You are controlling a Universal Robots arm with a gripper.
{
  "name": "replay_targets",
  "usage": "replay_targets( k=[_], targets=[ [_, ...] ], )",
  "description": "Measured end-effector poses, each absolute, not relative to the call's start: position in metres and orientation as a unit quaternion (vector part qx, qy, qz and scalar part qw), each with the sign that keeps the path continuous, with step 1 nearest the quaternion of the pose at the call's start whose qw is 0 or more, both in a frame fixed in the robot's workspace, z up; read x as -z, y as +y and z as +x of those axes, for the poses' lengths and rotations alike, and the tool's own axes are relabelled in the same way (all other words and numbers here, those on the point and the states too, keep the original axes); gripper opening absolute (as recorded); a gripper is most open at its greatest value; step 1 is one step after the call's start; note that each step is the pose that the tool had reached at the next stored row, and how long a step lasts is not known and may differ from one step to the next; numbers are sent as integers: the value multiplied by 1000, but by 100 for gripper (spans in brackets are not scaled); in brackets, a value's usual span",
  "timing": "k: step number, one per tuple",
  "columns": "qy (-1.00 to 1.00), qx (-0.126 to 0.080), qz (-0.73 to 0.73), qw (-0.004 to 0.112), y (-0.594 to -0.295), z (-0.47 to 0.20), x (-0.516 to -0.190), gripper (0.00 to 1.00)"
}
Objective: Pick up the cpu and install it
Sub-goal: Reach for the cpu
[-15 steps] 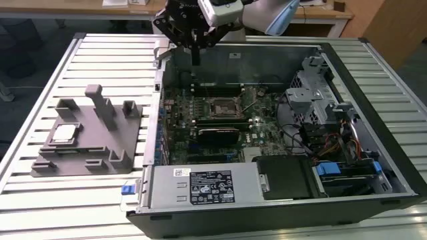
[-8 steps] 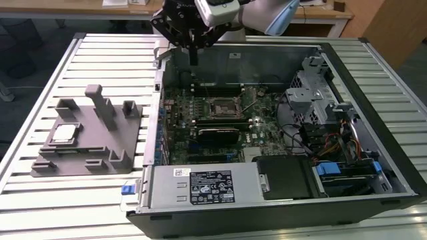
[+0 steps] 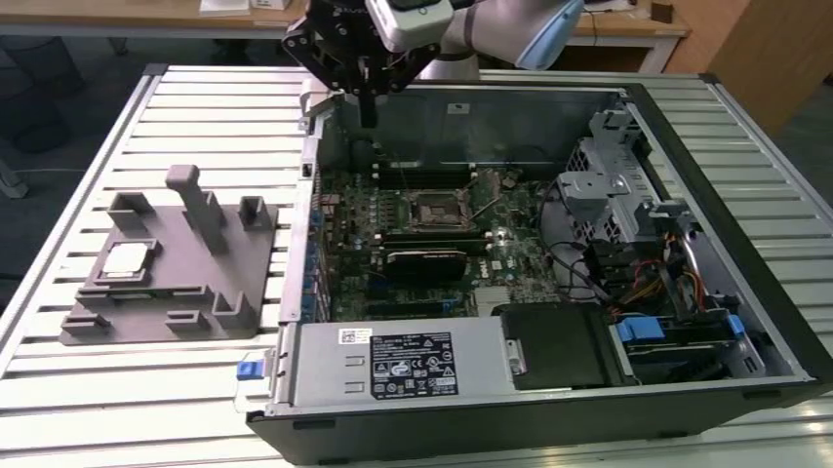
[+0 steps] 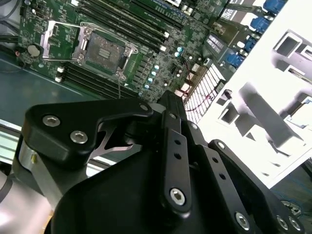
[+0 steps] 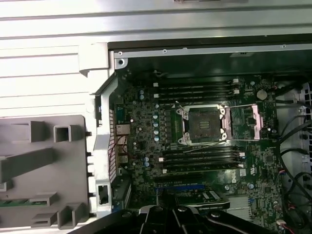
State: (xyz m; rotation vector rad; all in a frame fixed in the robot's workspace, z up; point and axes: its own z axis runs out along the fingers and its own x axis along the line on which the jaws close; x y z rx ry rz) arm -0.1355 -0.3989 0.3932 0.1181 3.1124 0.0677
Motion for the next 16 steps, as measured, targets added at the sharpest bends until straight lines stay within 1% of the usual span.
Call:
replay_targets(
  k=[16],
  targets=[
    [999, -22, 38, 13, -399, -153, -393, 11]
  ],
)
